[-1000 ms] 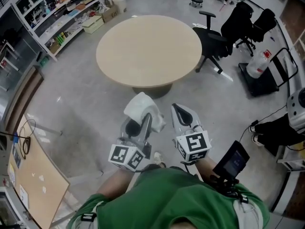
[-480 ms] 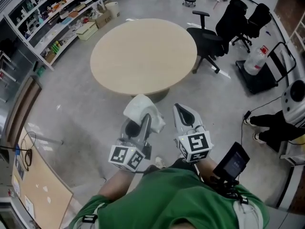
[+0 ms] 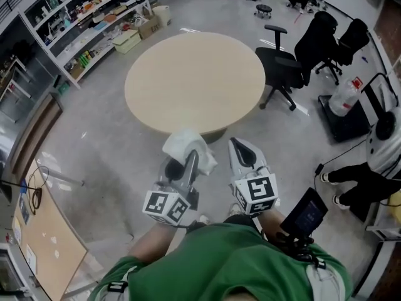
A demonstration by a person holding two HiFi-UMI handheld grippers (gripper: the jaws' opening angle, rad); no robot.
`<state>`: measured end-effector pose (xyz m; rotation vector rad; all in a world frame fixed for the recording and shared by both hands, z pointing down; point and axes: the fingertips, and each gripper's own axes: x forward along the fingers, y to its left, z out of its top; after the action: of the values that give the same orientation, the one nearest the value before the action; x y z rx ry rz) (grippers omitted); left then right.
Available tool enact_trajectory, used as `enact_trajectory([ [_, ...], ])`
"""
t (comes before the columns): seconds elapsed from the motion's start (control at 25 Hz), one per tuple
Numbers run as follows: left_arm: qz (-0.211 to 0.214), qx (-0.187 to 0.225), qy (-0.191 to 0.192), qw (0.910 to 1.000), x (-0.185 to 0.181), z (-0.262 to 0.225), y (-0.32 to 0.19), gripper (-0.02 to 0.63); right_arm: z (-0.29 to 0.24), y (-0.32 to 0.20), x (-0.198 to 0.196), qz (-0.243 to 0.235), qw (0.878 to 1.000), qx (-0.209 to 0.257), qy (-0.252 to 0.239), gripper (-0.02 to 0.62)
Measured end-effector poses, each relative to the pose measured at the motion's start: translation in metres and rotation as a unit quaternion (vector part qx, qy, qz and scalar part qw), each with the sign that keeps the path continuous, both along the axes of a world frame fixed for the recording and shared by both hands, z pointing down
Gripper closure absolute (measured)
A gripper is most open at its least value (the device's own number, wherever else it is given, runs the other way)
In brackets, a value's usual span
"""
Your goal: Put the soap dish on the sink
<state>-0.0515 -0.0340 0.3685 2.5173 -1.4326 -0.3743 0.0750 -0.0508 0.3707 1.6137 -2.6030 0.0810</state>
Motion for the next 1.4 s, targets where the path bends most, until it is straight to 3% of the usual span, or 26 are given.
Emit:
enact_trajectory([
  [0.4, -0.039, -0.002, -0.011, 0.9992, 0.039, -0.002, -0.026, 0.445, -0.002, -0.035, 0.041, -0.037, 0.999, 0.003, -0.008, 0.592],
  [0.88, -0.05, -0.007, -0.019, 0.9986, 0.094, 0.006, -0.04, 0.445, 0.007, -0.054, 0.086, -0.061, 0.998, 0.0, -0.016, 0.593],
  [1.4, -0.053, -0.017, -0.013, 0.9984, 0.091, 0.015, -0.078, 0.445, 0.018, -0.092, 0.085, -0.059, 0.998, -0.014, -0.012, 0.592],
])
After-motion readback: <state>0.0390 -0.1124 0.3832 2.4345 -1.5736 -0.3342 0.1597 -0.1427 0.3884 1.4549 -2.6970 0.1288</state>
